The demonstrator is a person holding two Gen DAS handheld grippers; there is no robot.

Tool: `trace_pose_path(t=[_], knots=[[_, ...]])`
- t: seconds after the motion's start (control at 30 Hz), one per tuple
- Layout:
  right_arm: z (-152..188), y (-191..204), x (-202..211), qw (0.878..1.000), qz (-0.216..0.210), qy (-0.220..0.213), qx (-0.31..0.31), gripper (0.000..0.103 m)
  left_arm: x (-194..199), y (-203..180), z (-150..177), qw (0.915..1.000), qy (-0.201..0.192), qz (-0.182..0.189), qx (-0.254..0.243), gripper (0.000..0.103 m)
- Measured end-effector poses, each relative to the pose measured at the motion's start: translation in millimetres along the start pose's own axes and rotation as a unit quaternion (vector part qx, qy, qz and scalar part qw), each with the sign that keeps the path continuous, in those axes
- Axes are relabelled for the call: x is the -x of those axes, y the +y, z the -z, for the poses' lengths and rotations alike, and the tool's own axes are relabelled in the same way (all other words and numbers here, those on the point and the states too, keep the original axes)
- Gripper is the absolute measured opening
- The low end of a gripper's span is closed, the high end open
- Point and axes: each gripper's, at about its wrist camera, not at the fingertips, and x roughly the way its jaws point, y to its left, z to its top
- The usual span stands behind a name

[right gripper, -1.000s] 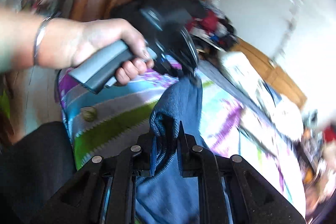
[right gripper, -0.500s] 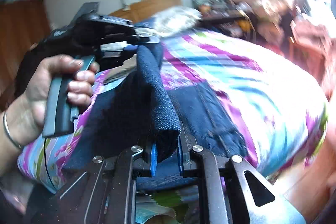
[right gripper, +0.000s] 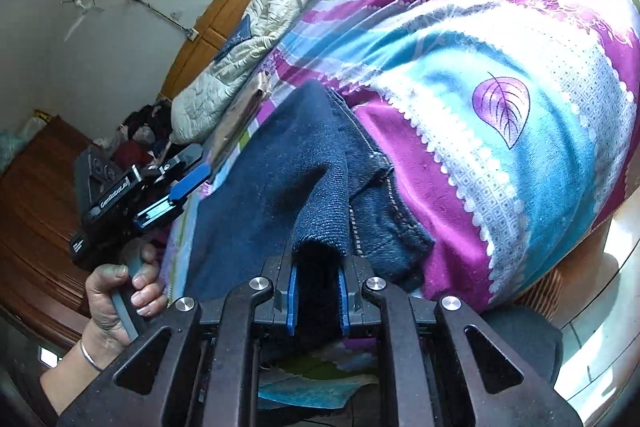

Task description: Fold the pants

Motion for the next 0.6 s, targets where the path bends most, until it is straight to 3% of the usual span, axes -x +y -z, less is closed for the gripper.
trace_pose_path(t=[0.07, 0.13, 0.2, 0.3, 0.33, 0.37, 0.4, 0.5, 0.57, 0.6], knots=[[0.6, -22.9, -4.3, 0.998, -0.024, 0.009, -0.052, 0.015, 2.2, 28.9, 17.9, 0.9992, 0.008, -0.034, 0.021, 0.044], [3.2, -29.7, -1.4, 0.996, -0.041, 0.003, -0.079, 0.014, -22.9, 55.0, 30.9, 0.9965, 0.026, -0.066, 0.043, 0.041], [3.9, -28.9, -1.4, 0.996, -0.035, 0.003, -0.076, 0.014, -23.2, 80.5, 42.6, 0.9954, 0.021, -0.048, 0.081, 0.031], [0.5, -36.3, 0.4, 0.993, -0.041, -0.002, -0.107, 0.017, -10.7, 93.4, 40.1, 0.993, -0.003, -0.035, 0.113, 0.032], [-1.8, -35.0, 3.6, 0.995, -0.024, -0.012, -0.099, 0.026, -4.7, 95.2, 36.3, 0.9928, -0.013, -0.039, 0.112, 0.033], [-4.1, -30.8, 13.7, 0.996, 0.02, -0.035, -0.079, 0.034, 1.3, 97.0, 32.5, 0.9927, -0.025, -0.044, 0.109, 0.035], [-6.1, -27.3, 24.5, 0.994, 0.064, -0.059, -0.061, 0.05, 6.8, 97.2, 26.7, 0.9924, -0.039, -0.048, 0.106, 0.038], [-20.9, -16.1, 45.7, 0.987, 0.116, -0.11, -0.017, 0.05, 20.4, 106.9, 17.5, 0.9903, -0.069, -0.053, 0.108, 0.041], [-38.5, 14.5, 35.3, 0.987, 0.111, -0.105, 0.049, 0.049, 19.7, 109.8, 11.3, 0.9899, -0.075, -0.055, 0.107, 0.041], [-47.3, 33.2, 23.9, 0.985, 0.107, -0.099, 0.086, 0.042, 17.0, 112.5, 9.2, 0.9897, -0.078, -0.055, 0.107, 0.041]])
